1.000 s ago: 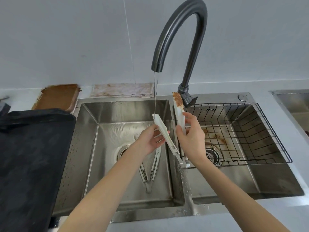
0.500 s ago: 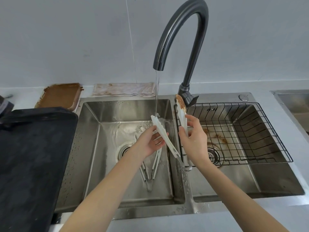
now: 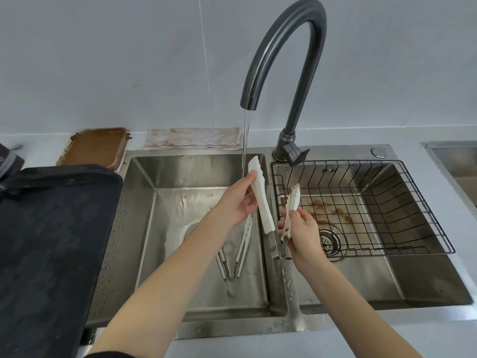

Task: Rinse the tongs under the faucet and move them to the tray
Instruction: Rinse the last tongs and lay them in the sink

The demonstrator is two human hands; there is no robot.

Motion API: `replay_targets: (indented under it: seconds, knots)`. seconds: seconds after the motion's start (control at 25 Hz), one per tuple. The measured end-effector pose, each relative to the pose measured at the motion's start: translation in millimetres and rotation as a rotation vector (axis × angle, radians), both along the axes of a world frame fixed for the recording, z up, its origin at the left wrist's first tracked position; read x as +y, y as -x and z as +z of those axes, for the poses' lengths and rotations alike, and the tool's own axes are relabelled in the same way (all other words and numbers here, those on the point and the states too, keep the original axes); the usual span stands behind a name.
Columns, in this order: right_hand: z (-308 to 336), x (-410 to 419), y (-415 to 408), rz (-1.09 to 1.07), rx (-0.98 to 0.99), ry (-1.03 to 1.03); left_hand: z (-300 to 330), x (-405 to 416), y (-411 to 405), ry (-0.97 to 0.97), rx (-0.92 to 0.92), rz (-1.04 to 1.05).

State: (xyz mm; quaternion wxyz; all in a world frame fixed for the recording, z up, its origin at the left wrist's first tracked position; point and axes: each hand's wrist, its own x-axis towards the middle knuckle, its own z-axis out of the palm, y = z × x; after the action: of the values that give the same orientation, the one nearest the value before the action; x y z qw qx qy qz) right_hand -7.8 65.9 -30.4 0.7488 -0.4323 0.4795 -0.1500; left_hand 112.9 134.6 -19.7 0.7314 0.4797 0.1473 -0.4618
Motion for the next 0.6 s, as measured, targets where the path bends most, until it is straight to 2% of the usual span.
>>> replay_targets:
  seconds: [0.16,0.4,0.6]
  knots:
    - [3,-3,-6,-0.040,-0.014,-0.069,-1,-2,-9,0.040,0.101,0.068]
    - [11,-6,-13,-0.034,-0.023,-0.112,1,3,-18,0.134,0.141,0.087]
    - [20,-1,-19,-0.031,-0.104,-0.113,11,5,-26,0.152,0.137,0.105]
